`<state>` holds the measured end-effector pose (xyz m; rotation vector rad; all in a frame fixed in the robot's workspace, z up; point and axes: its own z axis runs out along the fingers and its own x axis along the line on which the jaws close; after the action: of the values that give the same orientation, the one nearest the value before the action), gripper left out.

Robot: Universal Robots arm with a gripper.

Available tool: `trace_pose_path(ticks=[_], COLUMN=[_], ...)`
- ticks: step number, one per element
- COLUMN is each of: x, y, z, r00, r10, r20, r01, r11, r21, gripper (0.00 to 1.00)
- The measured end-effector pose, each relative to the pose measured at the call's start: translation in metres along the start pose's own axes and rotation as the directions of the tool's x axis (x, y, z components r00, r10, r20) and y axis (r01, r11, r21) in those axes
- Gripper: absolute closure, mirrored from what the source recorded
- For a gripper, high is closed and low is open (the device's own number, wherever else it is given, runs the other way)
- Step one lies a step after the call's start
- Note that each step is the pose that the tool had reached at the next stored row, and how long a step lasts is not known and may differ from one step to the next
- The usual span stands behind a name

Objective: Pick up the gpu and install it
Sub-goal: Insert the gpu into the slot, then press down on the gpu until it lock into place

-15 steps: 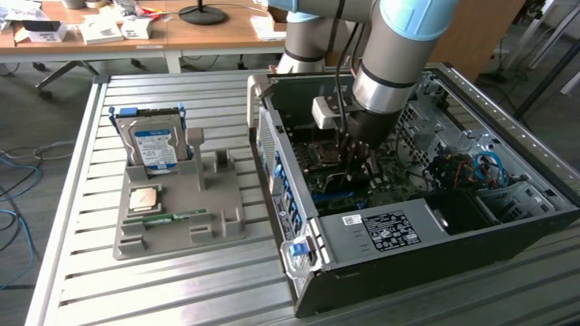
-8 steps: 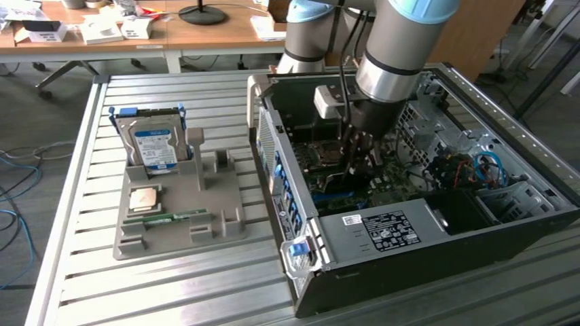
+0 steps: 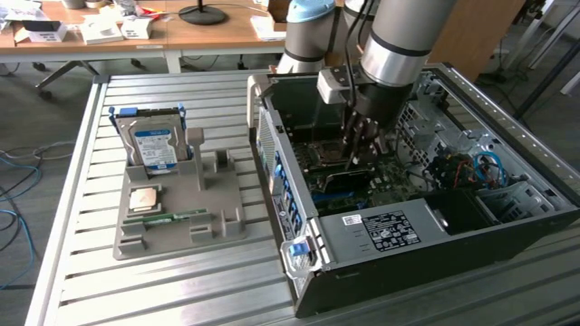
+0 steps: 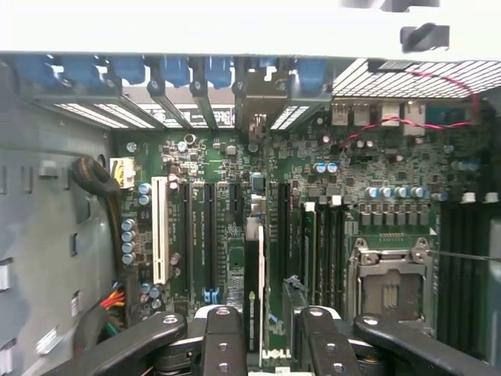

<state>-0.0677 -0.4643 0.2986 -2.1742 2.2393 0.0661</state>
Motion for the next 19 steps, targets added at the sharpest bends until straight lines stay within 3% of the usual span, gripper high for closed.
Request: trace_pose_path(ticks=[12,19], x=[-0.001,-0.001], y=[0.0005,0.0005], z=[-0.0282,-0.0299], r00=[1.0,0.9999], r10=[0.0,0.0], r20=[0.0098,0.0102], r01=[0.0,0.0], r11=[1.0,1.0], r21=[-0.0003,-0.0003], gripper=[0.66,0.66])
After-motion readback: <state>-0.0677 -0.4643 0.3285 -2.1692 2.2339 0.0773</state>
